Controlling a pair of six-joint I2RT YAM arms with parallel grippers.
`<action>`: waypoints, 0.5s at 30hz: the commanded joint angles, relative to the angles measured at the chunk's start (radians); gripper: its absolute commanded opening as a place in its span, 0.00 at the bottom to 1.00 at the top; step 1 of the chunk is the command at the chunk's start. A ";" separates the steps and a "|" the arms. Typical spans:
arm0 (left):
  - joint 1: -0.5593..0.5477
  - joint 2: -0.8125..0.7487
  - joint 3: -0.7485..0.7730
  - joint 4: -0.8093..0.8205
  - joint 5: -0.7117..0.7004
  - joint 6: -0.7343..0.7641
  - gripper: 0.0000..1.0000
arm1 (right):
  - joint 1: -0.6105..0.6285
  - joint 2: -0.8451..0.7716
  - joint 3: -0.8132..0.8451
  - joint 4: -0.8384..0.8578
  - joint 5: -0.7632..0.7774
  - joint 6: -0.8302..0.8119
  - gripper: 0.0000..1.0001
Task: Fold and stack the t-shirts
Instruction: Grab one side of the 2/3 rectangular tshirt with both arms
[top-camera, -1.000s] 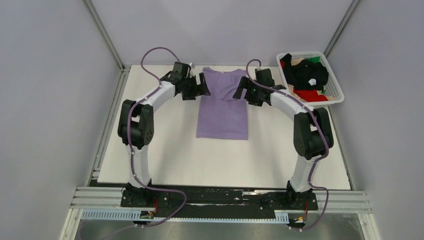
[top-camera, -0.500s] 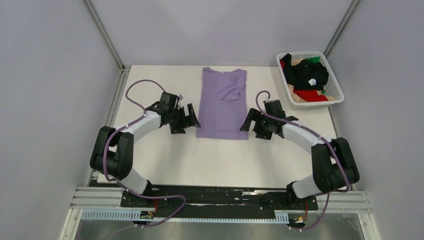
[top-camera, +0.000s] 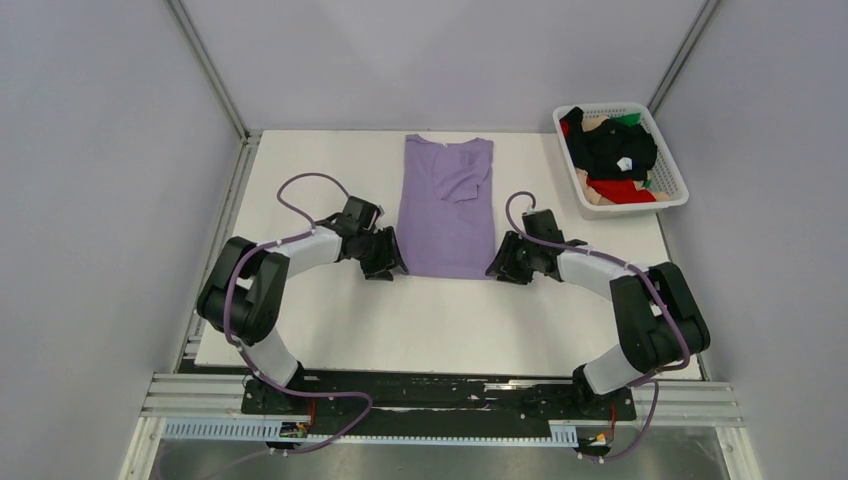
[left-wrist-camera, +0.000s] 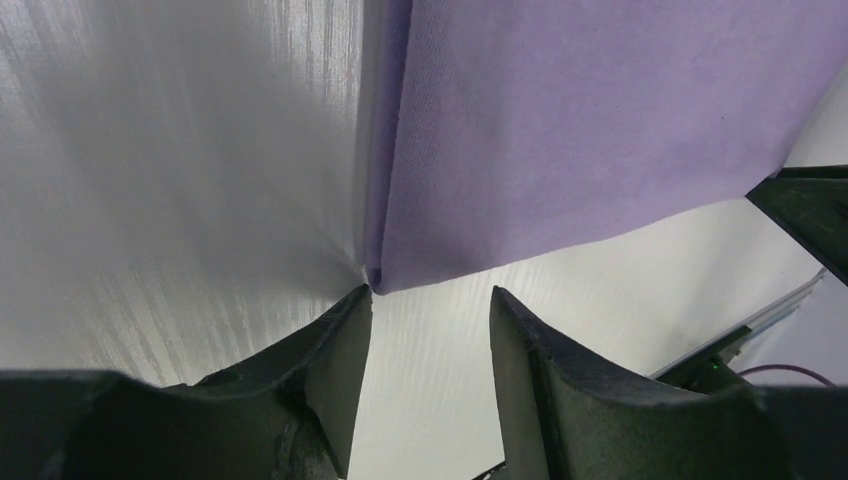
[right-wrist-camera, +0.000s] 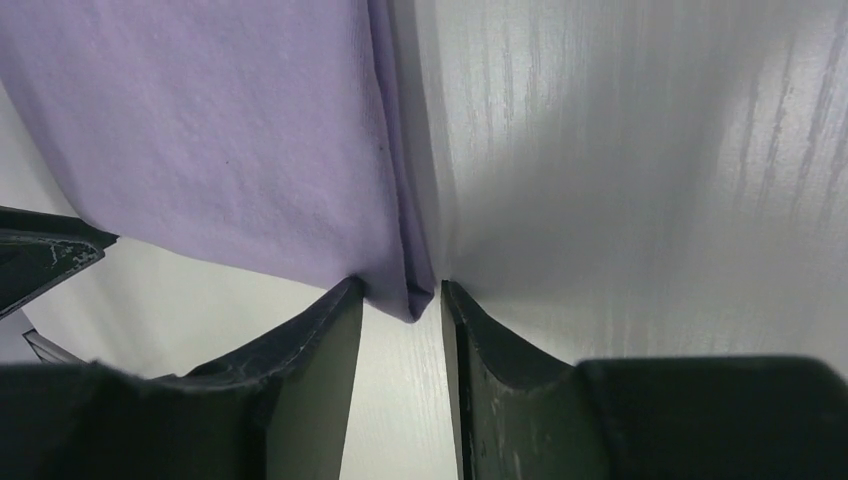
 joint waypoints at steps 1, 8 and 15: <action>-0.002 0.048 0.010 0.005 -0.057 0.011 0.55 | 0.010 0.023 -0.008 0.056 0.016 0.005 0.36; -0.012 0.118 0.028 0.008 -0.058 0.006 0.43 | 0.021 0.062 -0.004 0.058 0.012 -0.004 0.29; -0.017 0.168 0.054 -0.009 -0.071 0.015 0.00 | 0.039 0.083 0.004 0.059 0.001 -0.019 0.03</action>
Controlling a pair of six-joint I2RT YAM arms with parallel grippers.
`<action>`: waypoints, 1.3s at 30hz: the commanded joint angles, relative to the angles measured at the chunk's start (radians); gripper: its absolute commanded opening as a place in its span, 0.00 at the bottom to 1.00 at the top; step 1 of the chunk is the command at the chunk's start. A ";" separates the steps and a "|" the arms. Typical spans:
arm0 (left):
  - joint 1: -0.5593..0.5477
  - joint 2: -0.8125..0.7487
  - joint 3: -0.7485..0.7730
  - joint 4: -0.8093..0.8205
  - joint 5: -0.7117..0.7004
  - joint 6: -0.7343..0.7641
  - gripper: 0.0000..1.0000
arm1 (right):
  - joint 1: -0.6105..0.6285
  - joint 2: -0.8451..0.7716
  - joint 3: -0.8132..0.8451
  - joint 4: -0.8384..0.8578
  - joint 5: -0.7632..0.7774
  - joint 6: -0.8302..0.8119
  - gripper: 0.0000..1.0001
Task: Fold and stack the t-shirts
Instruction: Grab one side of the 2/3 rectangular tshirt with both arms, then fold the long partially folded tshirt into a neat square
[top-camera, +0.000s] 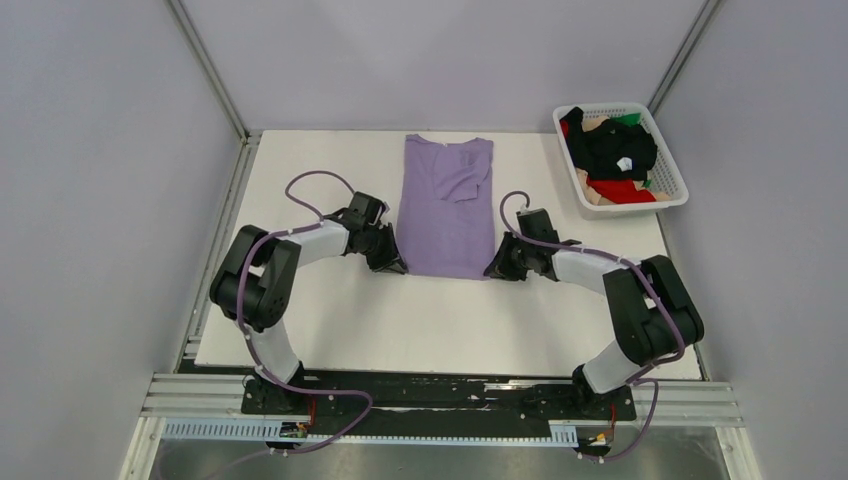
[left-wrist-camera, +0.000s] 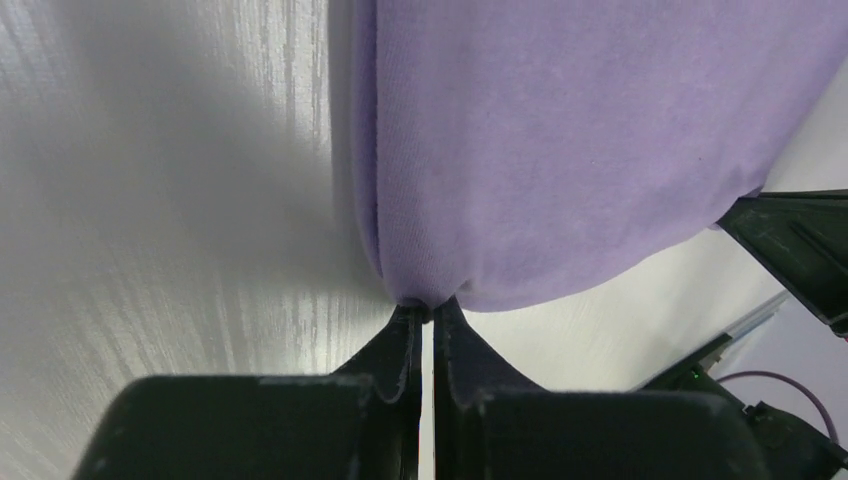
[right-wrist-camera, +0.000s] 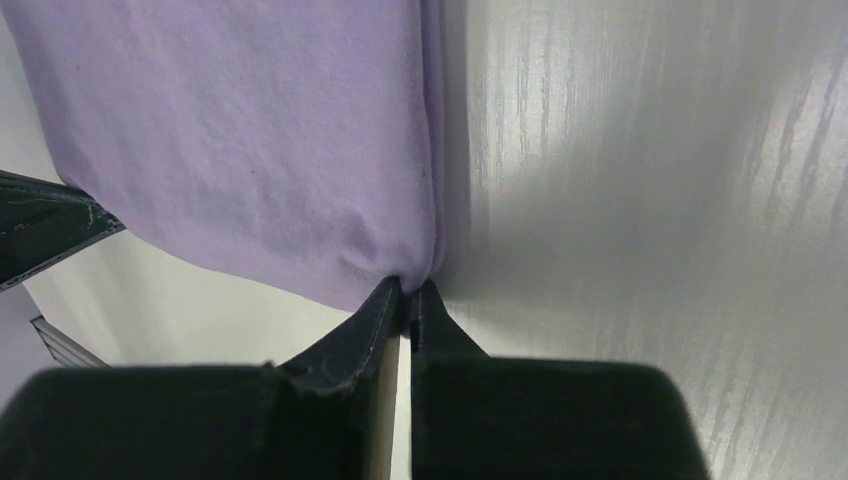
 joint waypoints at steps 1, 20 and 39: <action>-0.011 0.065 -0.007 -0.045 -0.093 0.037 0.00 | 0.018 0.033 0.000 -0.009 0.003 -0.033 0.00; -0.140 -0.696 -0.250 -0.357 -0.080 -0.053 0.00 | 0.119 -0.746 -0.246 -0.285 -0.222 0.056 0.00; 0.059 -0.238 0.260 -0.077 -0.039 0.120 0.00 | -0.187 -0.283 0.265 -0.136 -0.128 -0.200 0.00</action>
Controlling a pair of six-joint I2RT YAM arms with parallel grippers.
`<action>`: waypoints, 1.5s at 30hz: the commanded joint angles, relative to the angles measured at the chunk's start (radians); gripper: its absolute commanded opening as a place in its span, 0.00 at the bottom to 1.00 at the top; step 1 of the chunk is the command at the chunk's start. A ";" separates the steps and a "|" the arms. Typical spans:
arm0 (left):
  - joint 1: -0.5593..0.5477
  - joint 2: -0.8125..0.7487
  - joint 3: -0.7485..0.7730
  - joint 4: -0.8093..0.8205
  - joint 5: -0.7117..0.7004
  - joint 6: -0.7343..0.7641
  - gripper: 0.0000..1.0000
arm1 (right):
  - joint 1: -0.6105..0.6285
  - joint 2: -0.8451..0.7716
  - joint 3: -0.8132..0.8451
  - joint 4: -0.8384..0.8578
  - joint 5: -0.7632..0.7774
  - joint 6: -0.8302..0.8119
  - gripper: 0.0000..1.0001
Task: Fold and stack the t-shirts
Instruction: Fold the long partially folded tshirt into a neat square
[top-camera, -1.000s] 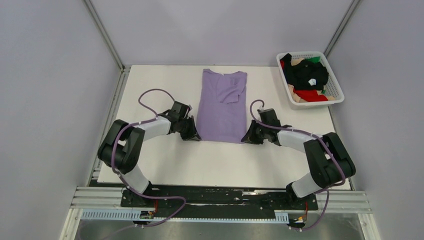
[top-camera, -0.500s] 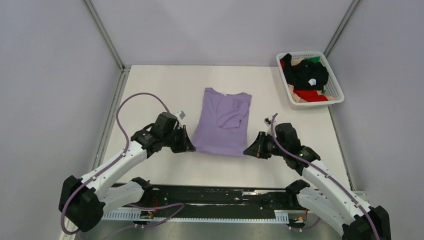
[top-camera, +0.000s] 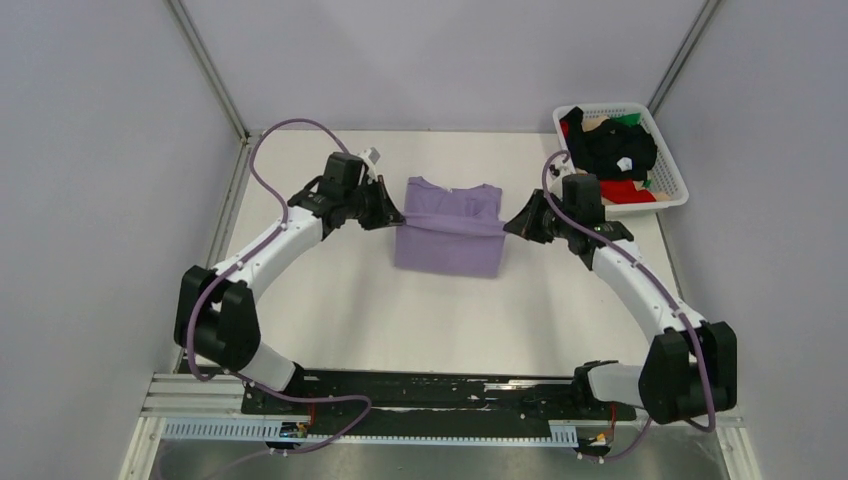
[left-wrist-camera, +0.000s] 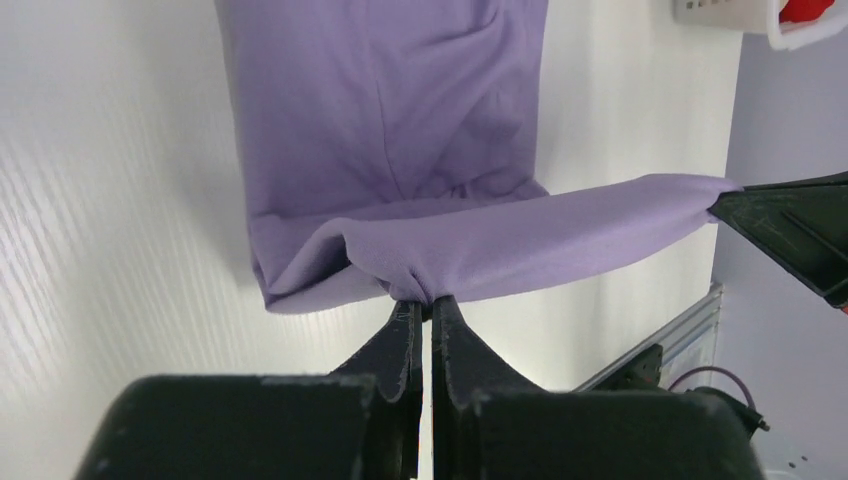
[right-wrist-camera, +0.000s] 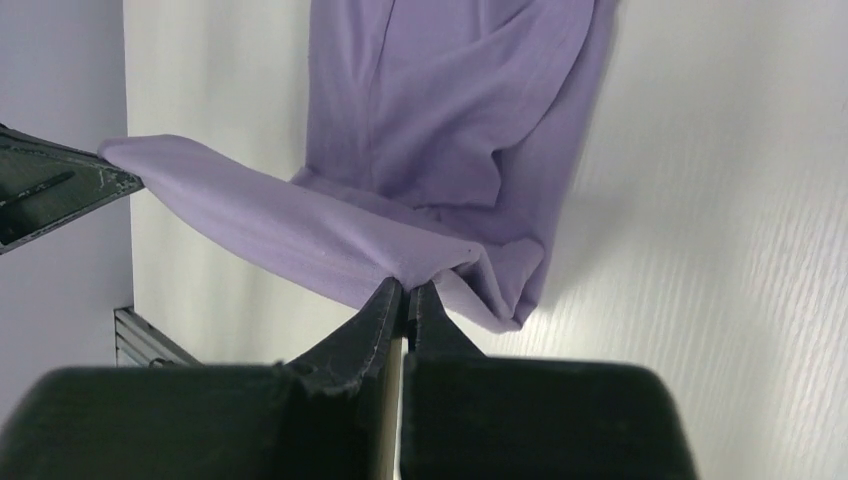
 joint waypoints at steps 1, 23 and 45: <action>0.050 0.095 0.114 0.061 0.005 0.062 0.00 | -0.078 0.111 0.129 0.093 -0.054 -0.063 0.00; 0.121 0.609 0.585 -0.020 -0.091 0.127 0.00 | -0.204 0.651 0.514 0.188 -0.198 -0.071 0.00; 0.140 0.682 0.651 -0.103 0.017 0.176 0.98 | -0.253 0.538 0.353 0.269 -0.225 0.023 1.00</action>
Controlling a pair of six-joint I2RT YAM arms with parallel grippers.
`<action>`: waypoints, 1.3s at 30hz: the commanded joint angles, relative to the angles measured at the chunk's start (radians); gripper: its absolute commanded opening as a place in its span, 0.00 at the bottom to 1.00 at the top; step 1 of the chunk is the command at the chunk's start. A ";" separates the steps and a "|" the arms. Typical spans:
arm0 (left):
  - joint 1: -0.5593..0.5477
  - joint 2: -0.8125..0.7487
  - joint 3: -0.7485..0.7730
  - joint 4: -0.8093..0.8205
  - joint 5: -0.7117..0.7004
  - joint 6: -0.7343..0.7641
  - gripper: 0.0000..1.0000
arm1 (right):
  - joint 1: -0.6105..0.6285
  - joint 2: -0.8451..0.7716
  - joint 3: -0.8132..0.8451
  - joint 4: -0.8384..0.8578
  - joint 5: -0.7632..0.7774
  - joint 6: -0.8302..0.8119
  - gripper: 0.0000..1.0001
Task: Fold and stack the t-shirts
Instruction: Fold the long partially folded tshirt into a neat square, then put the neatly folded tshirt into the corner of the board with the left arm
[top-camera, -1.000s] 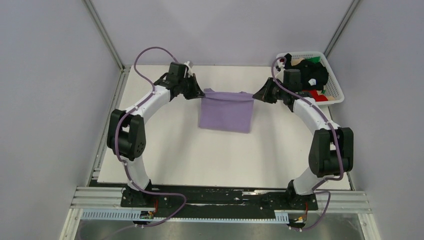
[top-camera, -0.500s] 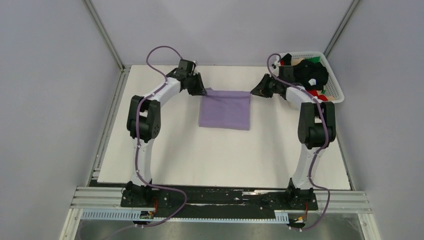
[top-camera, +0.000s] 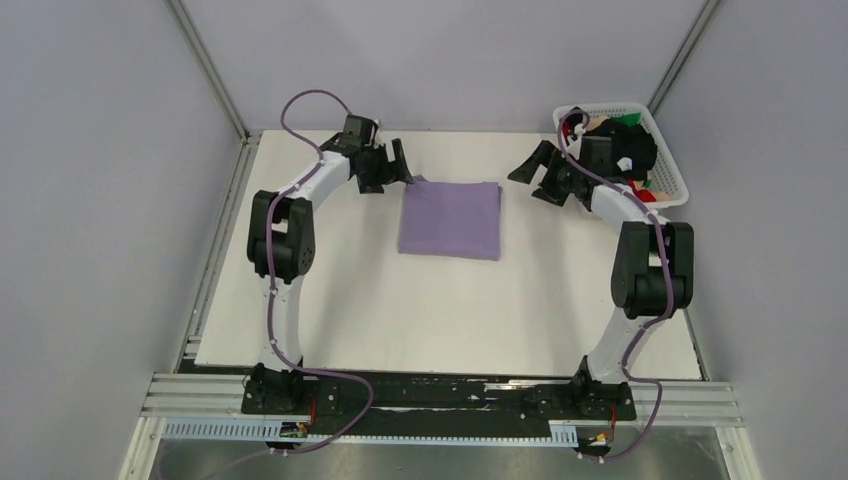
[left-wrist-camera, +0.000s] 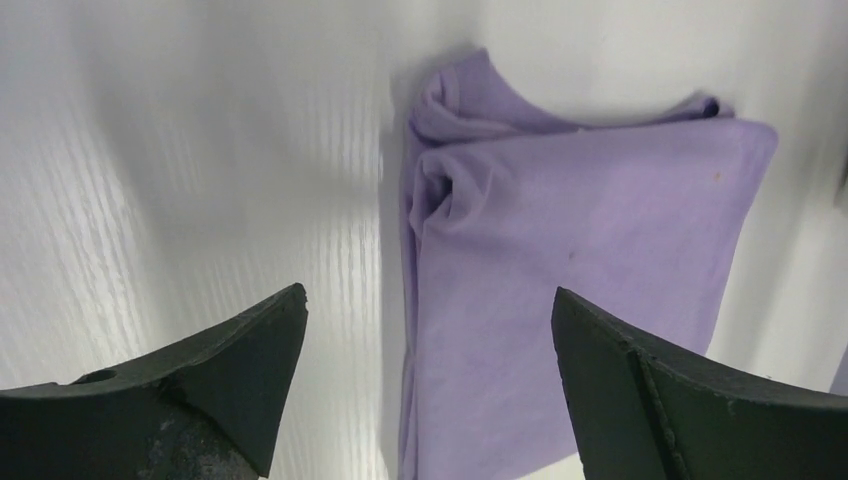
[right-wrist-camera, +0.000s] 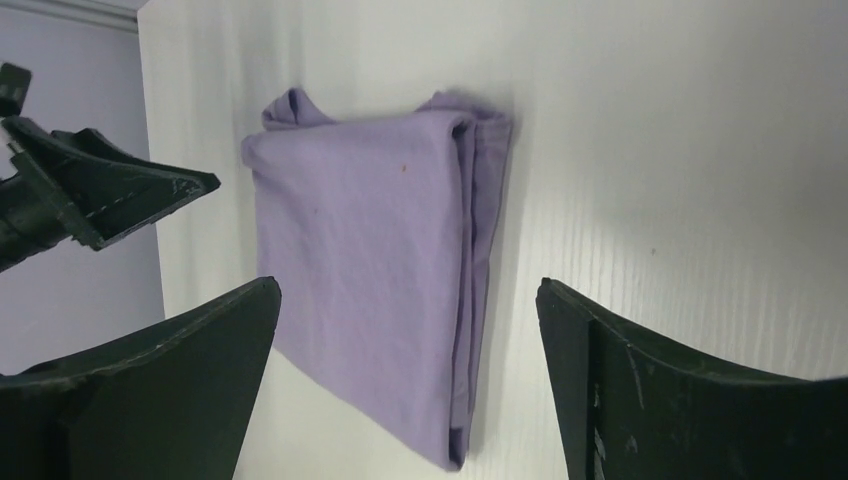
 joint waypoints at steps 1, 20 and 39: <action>-0.007 -0.082 -0.114 -0.003 0.073 0.033 0.94 | 0.008 -0.174 -0.139 0.050 -0.024 0.014 1.00; -0.142 0.095 -0.079 -0.081 0.050 0.075 0.19 | 0.005 -0.807 -0.390 -0.248 0.363 -0.098 1.00; 0.069 0.050 0.146 -0.288 -0.842 0.342 0.00 | 0.003 -0.917 -0.434 -0.247 0.491 -0.123 1.00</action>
